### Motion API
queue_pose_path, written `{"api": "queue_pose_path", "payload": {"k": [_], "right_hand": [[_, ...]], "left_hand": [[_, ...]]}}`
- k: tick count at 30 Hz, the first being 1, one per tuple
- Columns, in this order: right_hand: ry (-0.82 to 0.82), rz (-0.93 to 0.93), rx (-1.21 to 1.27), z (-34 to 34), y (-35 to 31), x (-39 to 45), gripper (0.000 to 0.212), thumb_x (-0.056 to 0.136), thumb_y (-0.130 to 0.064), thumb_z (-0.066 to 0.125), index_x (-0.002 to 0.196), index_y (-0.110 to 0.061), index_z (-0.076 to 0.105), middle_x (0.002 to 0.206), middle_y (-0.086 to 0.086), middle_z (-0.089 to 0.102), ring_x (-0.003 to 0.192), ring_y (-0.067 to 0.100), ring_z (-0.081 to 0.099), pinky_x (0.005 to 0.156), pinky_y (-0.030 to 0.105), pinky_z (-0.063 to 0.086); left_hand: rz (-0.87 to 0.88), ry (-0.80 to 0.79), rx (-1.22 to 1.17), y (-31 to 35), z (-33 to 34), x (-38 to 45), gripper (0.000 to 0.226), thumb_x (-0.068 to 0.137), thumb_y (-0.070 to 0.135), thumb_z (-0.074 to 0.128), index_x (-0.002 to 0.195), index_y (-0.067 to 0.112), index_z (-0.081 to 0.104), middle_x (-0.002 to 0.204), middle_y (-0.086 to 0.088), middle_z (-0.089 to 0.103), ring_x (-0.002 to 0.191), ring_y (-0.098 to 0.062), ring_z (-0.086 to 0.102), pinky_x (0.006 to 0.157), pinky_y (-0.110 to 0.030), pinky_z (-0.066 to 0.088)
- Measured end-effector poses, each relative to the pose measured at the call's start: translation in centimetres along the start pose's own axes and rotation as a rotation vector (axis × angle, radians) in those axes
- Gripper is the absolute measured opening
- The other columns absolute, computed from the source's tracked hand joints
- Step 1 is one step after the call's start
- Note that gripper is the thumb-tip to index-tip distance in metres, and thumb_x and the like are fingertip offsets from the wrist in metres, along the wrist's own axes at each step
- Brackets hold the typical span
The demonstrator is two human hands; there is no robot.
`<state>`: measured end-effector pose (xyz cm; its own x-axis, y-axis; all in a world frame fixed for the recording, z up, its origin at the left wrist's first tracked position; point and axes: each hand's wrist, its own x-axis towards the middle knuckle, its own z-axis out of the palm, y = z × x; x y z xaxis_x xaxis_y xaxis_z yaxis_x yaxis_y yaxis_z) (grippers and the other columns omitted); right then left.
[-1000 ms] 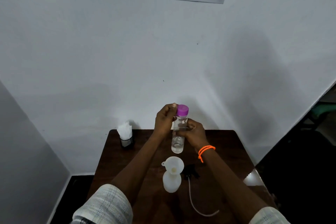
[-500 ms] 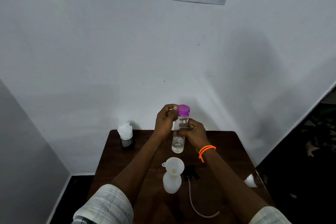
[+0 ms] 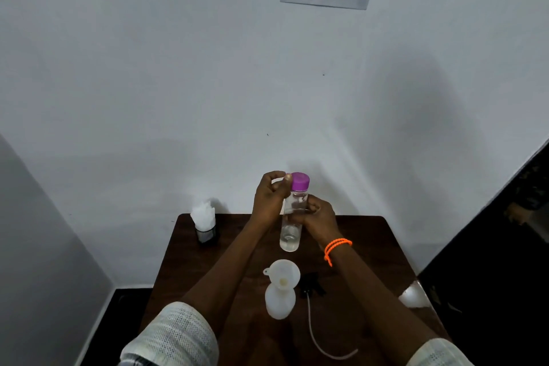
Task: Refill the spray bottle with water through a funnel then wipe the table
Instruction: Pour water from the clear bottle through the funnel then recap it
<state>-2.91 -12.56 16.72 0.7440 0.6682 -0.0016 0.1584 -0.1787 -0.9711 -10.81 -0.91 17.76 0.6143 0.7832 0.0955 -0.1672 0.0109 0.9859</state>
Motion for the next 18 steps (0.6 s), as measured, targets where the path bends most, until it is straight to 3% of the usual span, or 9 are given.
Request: {"api": "queue_pose_path", "payload": {"k": [2, 3, 7, 11, 14, 18], "right_hand": [[0.005, 0.005, 0.003, -0.01, 0.04, 0.08, 0.054, 0.039, -0.033, 0.085, 0.091, -0.023, 0.078, 0.090, 0.002, 0.079, 0.086, 0.022, 0.076, 0.087, 0.051, 0.060], [0.007, 0.006, 0.001, 0.00, 0.04, 0.10, 0.054, 0.039, -0.033, 0.084, 0.091, -0.023, 0.078, 0.090, 0.002, 0.079, 0.087, 0.022, 0.076, 0.088, 0.051, 0.060], [-0.004, -0.004, -0.019, 0.06, 0.06, 0.24, 0.053, 0.041, -0.032, 0.085, 0.092, -0.022, 0.078, 0.091, 0.001, 0.079, 0.087, 0.021, 0.076, 0.088, 0.050, 0.060], [-0.007, -0.018, -0.074, 0.12, -0.35, 0.27, 0.050, 0.044, -0.032, 0.086, 0.093, -0.022, 0.077, 0.087, -0.003, 0.079, 0.084, 0.013, 0.075, 0.085, 0.044, 0.061], [0.000, -0.008, -0.074, 0.14, -0.33, 0.25, 0.043, 0.049, -0.024, 0.088, 0.091, -0.021, 0.077, 0.085, -0.003, 0.079, 0.084, 0.013, 0.075, 0.085, 0.043, 0.061], [0.019, 0.014, -0.021, 0.02, -0.32, 0.31, 0.045, 0.047, -0.023, 0.089, 0.090, -0.021, 0.078, 0.087, -0.002, 0.079, 0.086, 0.018, 0.076, 0.087, 0.046, 0.061]], "left_hand": [[0.030, 0.015, -0.003, -0.19, -0.07, 0.10, 0.008, 0.098, 0.028, 0.064, 0.100, 0.021, 0.065, 0.093, -0.001, 0.073, 0.079, -0.015, 0.069, 0.093, -0.054, 0.057], [0.039, 0.019, 0.003, -0.28, -0.14, 0.14, 0.007, 0.099, 0.027, 0.062, 0.097, 0.023, 0.067, 0.092, -0.002, 0.073, 0.080, -0.017, 0.068, 0.093, -0.055, 0.056], [0.070, -0.042, -0.002, -0.08, -0.07, -0.20, 0.021, 0.095, 0.042, 0.061, 0.101, 0.026, 0.074, 0.101, -0.004, 0.075, 0.094, -0.023, 0.069, 0.096, -0.052, 0.055], [0.136, -0.127, 0.069, -0.16, 0.09, -0.52, 0.042, 0.077, 0.044, 0.081, 0.113, 0.024, 0.071, 0.109, 0.006, 0.075, 0.105, -0.013, 0.070, 0.091, -0.029, 0.056], [0.113, -0.108, 0.099, -0.48, -0.11, -0.03, 0.054, 0.072, 0.039, 0.087, 0.120, 0.027, 0.066, 0.107, 0.004, 0.076, 0.103, -0.014, 0.071, 0.090, -0.030, 0.057], [0.057, -0.047, 0.044, -0.61, -0.48, 0.32, 0.029, 0.092, 0.025, 0.073, 0.119, 0.028, 0.066, 0.109, -0.006, 0.076, 0.103, -0.018, 0.072, 0.090, -0.032, 0.056]]}}
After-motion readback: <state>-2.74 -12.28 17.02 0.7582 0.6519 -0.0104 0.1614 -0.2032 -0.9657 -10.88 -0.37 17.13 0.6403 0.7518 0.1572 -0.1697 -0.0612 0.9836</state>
